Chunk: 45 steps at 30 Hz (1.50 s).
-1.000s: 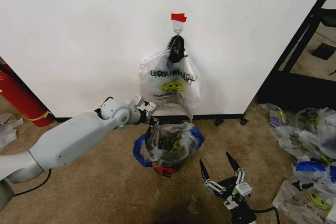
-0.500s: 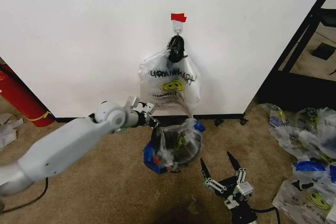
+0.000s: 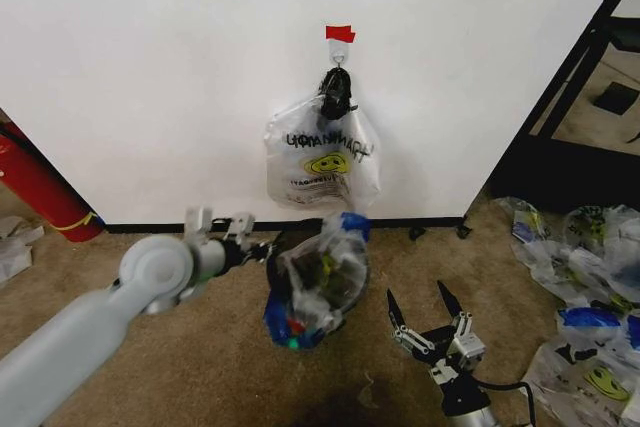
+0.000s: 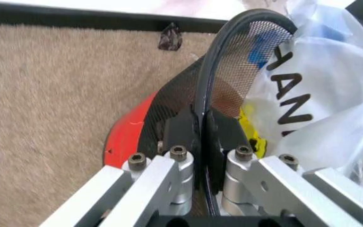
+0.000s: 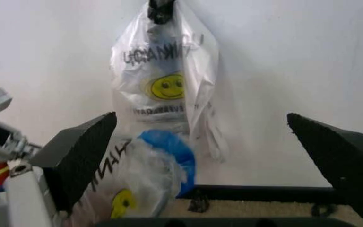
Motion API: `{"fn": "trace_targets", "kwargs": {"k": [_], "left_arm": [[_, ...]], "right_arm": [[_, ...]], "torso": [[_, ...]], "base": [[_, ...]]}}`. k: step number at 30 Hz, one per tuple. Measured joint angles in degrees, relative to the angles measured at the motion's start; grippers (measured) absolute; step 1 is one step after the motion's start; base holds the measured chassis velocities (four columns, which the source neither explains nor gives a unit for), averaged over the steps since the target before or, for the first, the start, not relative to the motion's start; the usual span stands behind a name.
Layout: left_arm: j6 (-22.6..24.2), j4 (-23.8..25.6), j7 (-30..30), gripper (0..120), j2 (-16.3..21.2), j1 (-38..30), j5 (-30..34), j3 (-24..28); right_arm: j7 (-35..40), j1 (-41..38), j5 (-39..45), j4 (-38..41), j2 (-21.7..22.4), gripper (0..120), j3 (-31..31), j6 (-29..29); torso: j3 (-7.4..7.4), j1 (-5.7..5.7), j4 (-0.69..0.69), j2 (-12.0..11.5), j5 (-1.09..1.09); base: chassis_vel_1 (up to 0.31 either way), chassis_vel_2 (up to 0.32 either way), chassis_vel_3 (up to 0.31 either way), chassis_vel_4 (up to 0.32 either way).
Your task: Pick up the garbage bag from the wall and place it over the trash bin.
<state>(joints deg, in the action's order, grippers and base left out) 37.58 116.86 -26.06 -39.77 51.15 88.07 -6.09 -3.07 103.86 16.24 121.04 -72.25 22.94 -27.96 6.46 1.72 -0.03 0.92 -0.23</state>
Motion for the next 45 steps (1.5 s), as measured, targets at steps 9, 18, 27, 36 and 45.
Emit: {"fn": "trace_targets", "kwargs": {"k": [9,18,27,36,45], "left_arm": [[-7.0,2.4,-10.0,2,-6.6,5.5,4.8,-2.3],[-11.1,6.4,-11.6,2,-11.2,16.4,-3.3,-6.9],[-12.0,5.9,-11.9,2,-13.7,18.6,-6.2,-6.4],[-11.6,4.7,-10.7,2,-16.4,19.6,-8.3,-6.2],[-8.4,6.0,-8.4,23,-15.8,19.7,-9.1,-6.4]], "right_arm": [[4.5,-0.3,-0.2,2.9,0.8,100,0.7,4.6],[5.5,-0.2,-0.3,3.8,1.0,100,1.1,5.5],[5.7,-0.3,-0.5,4.1,1.3,100,1.1,6.0],[5.7,-0.1,-0.7,4.4,1.2,100,0.9,6.0],[5.7,0.1,-1.0,4.6,1.0,100,0.7,5.9]], "torso": [[0.00,0.00,-0.04,0.0,0.00],[0.00,0.00,-0.01,0.0,-0.01],[0.00,0.00,-0.03,0.0,0.00],[0.01,0.00,-0.02,0.0,0.00],[0.01,0.01,-0.03,0.0,-0.01]], "base": [[0.000,0.000,0.000,0.000],[0.000,0.000,0.000,0.000],[0.000,0.000,0.000,0.000],[0.000,0.000,0.000,0.000],[0.000,0.000,0.000,0.000]]}}
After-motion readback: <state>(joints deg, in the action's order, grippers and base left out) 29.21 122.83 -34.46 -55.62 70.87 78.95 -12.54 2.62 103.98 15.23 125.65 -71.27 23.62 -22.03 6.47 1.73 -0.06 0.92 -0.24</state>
